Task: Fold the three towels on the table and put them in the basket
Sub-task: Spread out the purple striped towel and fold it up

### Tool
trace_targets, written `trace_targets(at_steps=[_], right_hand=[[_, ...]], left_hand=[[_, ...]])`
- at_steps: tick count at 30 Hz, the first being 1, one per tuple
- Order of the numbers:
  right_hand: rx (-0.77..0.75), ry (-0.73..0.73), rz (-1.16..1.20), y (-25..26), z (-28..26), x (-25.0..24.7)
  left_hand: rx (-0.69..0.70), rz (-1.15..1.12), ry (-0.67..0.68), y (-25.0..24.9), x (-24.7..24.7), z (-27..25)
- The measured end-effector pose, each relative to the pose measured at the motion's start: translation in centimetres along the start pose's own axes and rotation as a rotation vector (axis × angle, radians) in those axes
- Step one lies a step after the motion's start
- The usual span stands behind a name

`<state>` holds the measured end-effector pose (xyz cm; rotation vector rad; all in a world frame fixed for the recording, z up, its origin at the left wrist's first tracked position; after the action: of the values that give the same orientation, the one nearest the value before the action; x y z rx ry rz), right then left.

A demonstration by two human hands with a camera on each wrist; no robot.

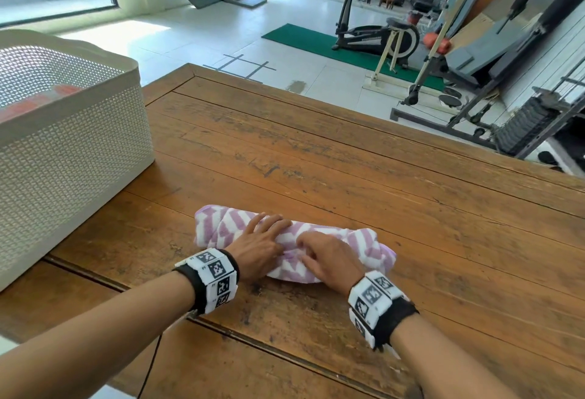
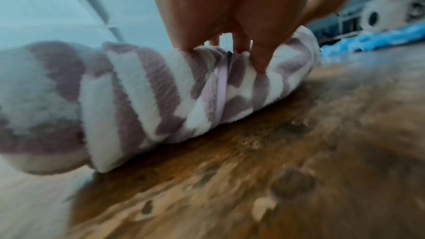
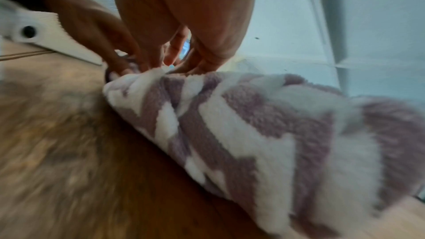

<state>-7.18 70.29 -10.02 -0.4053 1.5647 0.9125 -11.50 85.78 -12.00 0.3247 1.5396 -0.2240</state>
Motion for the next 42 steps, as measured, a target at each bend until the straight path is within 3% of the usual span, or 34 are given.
trace_targets(at_steps=[3, 9, 12, 16, 18, 20, 23, 27, 32, 42], right_hand=[[-0.177, 0.04, -0.201, 0.1, -1.8, 1.2], [-0.186, 0.022, -0.424, 0.3, -1.6, 2.3], [-0.195, 0.007, -0.339, 0.2, -1.3, 2.5], [-0.133, 0.104, -0.244, 0.0, -0.3, 2.4], [-0.11, 0.128, -0.229, 0.0, 0.0, 2.4], [-0.107, 0.118, -0.205, -0.2, -0.5, 2.6], [-0.091, 0.083, -0.146, -1.0, -1.9, 2.8], [-0.182, 0.048, -0.185, -0.9, -2.4, 2.6], [-0.121, 0.142, -0.192, -0.3, -1.7, 2.6], [0.06, 0.241, -0.026, -0.2, 0.8, -0.3]], left_hand=[[-0.009, -0.1, 0.109, 0.4, 0.0, 0.7], [0.028, -0.184, 0.141, 1.1, -0.1, 1.1], [0.045, -0.136, 0.094, 0.7, 0.3, 0.5], [0.104, -0.007, 0.087, 0.4, 0.6, -0.4], [0.063, 0.044, 0.125, 0.2, 0.3, -0.4], [0.058, 0.012, 0.086, -0.4, 0.2, 0.0], [0.009, -0.107, 0.168, -0.1, 0.3, 0.8], [0.065, -0.103, 0.134, 0.4, 0.5, 0.7], [0.151, -0.013, 0.062, 0.1, 0.9, -0.3], [0.052, -0.04, 0.254, -0.9, -0.4, 0.9]])
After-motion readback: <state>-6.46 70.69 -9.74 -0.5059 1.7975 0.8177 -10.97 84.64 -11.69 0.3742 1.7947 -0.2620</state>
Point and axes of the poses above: each hand's wrist, its own z-axis towards the middle knuckle, its own x-axis out of the palm, y = z × x, the point moved 3 cm from there along z, towards the middle knuckle, and after that the axes turned 3 degrees about -y, right-handed, at the moved point
